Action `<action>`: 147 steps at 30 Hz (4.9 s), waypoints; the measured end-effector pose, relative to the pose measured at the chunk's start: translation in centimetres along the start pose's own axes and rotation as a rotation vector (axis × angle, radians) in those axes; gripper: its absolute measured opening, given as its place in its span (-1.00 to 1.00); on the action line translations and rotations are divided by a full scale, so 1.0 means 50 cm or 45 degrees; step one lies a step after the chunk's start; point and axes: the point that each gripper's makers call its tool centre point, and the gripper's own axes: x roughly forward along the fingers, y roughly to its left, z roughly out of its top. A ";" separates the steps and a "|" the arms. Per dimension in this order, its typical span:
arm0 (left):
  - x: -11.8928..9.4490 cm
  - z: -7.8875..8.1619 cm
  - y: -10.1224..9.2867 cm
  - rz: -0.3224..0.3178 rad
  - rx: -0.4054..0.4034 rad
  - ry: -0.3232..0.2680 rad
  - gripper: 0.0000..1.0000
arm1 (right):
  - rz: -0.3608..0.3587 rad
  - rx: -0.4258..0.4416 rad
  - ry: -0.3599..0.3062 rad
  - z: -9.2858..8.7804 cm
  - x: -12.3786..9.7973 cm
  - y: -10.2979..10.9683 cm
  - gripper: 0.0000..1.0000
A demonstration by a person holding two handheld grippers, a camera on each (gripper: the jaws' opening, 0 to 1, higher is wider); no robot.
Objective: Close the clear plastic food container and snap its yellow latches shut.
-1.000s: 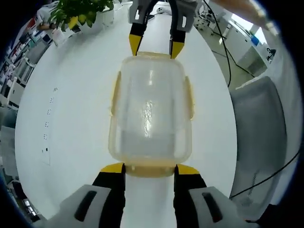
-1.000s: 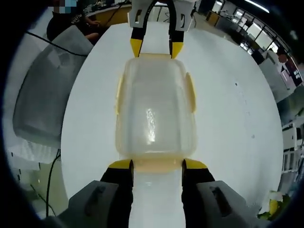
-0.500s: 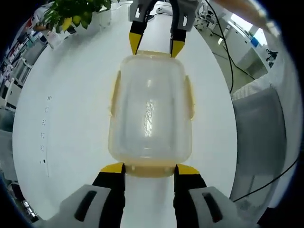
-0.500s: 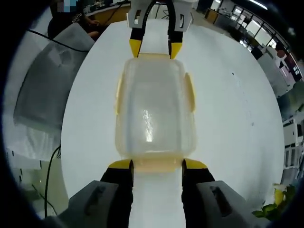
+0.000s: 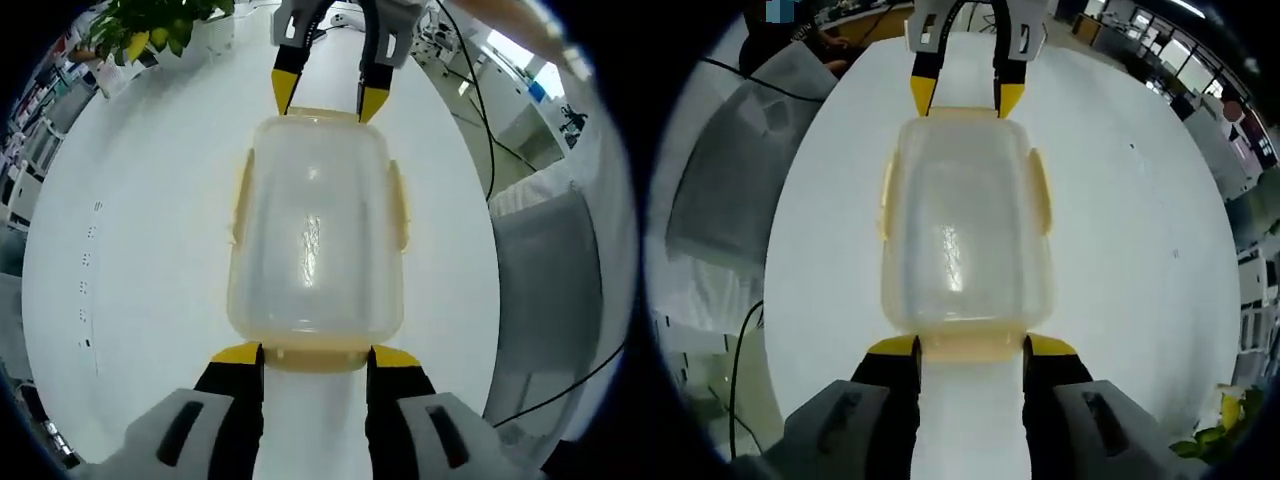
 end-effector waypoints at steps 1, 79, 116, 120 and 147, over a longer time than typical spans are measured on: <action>0.001 -0.001 -0.001 0.000 0.003 0.003 -0.34 | 0.002 -0.002 0.003 0.000 0.002 0.002 -0.27; 0.004 -0.005 0.016 -0.101 -1.702 -0.381 -0.69 | 0.239 1.422 -0.339 0.031 0.015 -0.002 -0.30; 0.004 -0.002 0.012 -0.110 -1.706 -0.419 -0.73 | 0.271 1.439 -0.320 0.039 0.023 0.001 -0.38; 0.003 -0.002 0.012 -0.100 -1.661 -0.415 -0.72 | 0.252 1.428 -0.316 0.041 0.021 0.005 -0.32; 0.000 -0.004 0.007 -0.064 -1.709 -0.413 -0.71 | 0.077 1.573 -0.111 0.025 0.005 -0.007 -0.48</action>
